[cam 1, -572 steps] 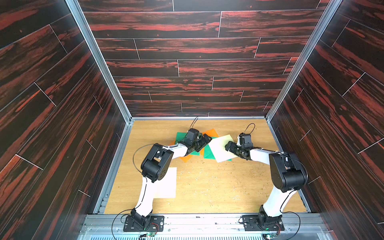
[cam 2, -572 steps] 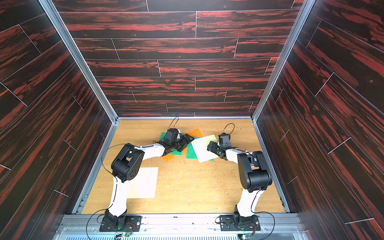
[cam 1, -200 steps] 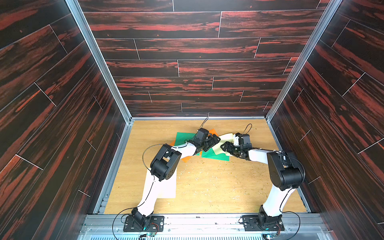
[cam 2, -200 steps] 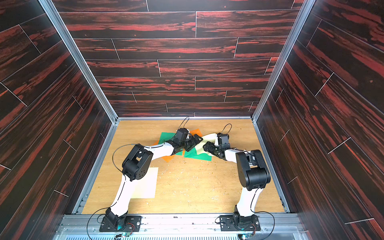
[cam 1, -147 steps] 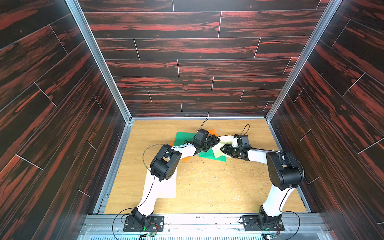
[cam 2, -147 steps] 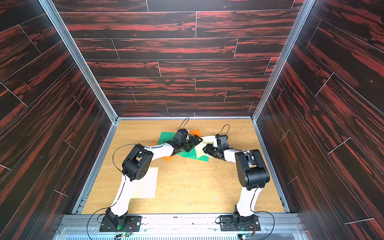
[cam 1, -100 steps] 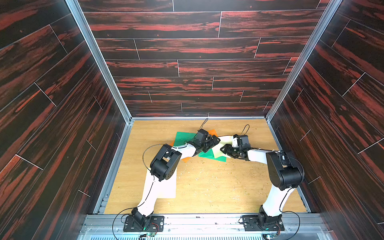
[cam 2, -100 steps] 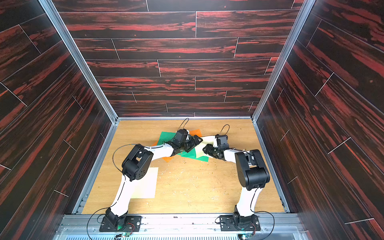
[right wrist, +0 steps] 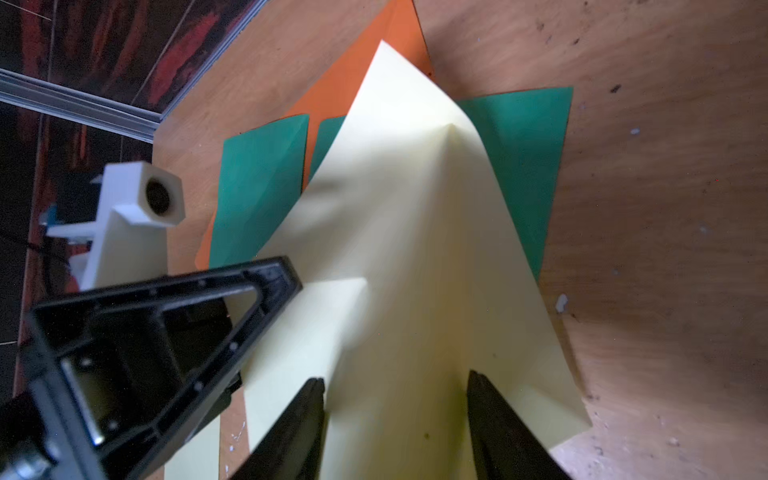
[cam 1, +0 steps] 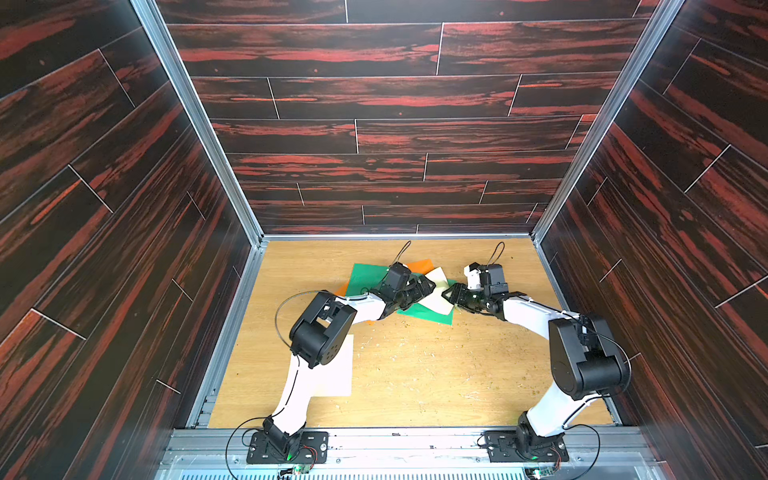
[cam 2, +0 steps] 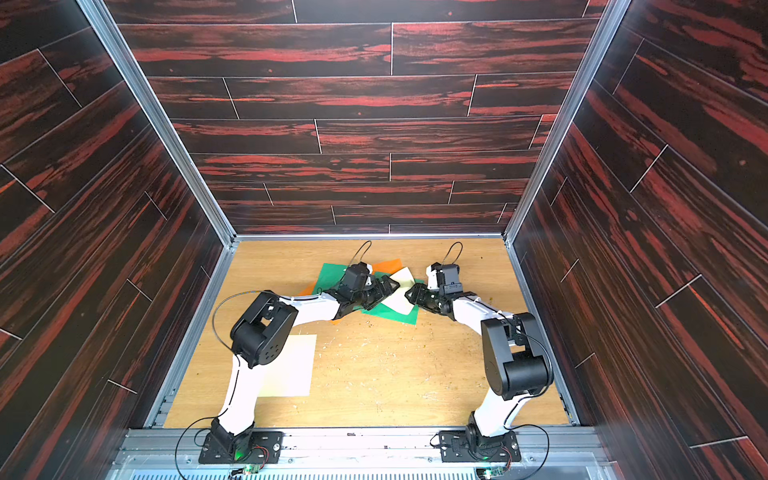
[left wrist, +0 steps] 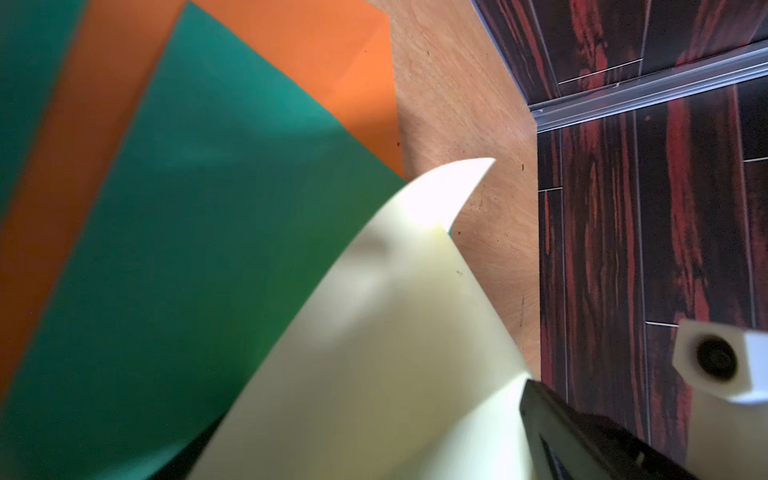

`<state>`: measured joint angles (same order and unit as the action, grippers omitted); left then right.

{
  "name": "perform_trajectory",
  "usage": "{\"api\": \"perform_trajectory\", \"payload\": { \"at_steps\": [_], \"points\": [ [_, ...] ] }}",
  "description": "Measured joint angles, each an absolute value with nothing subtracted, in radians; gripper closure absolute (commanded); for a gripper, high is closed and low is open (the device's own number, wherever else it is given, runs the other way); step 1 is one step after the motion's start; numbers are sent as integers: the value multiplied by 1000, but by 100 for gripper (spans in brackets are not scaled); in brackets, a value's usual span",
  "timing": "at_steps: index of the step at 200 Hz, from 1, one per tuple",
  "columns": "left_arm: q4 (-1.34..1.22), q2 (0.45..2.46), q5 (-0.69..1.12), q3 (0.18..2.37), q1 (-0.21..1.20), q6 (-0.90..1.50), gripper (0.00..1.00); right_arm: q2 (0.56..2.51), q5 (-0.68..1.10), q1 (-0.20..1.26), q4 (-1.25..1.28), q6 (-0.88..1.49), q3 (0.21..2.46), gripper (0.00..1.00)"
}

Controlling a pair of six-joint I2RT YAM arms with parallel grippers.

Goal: Sort the scattered colored papers by color
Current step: Pick up the colored paper from the center of the board.

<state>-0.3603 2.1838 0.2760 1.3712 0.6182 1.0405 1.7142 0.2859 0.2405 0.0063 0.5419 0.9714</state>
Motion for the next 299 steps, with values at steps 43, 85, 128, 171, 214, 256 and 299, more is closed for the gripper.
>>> {"api": "perform_trajectory", "payload": {
  "at_steps": [43,85,128,171,214,256,299],
  "points": [
    [-514,2085,256,1250,618,1081,10,1717,307,241,7,544,973,41],
    [-598,2081,273,1246,619,1134,30,1738,334,241,19,550,973,41],
    [-607,2128,315,1281,624,1160,48,1745,340,241,20,548,973,40],
    [-474,2133,339,1286,628,1098,51,1745,340,241,20,548,973,39],
    [-375,2133,352,1287,629,1041,62,1755,339,241,21,548,973,39],
    [-364,2133,377,1287,630,1032,72,1771,339,241,24,548,971,39],
    [-362,2136,385,1311,630,1030,99,1771,348,241,28,545,968,37]
  ]
}}
